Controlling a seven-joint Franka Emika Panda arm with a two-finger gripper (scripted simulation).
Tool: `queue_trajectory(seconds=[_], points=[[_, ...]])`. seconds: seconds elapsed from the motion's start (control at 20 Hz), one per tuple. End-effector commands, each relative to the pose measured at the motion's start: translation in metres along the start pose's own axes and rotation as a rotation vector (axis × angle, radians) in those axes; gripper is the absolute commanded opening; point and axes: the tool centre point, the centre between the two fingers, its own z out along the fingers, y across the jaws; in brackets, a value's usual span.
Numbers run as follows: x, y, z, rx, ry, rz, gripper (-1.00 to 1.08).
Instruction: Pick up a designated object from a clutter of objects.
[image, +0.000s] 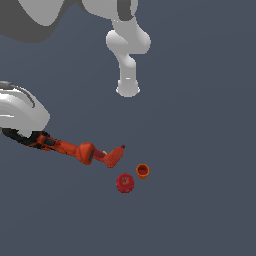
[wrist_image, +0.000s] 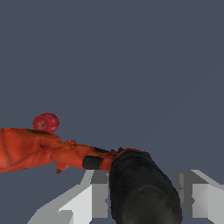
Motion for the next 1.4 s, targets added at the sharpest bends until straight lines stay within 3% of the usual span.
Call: queue_trajectory(seconds=[0.0,0.6,1.35], points=[[0.003,0.0,-0.012,-0.001,0.008,0.0,-1.0],[0.013,0.001,-0.033,-0.001,0.008,0.0,-1.0],[0.014,0.002,-0.032,0.001,0.0,0.0,-1.0]])
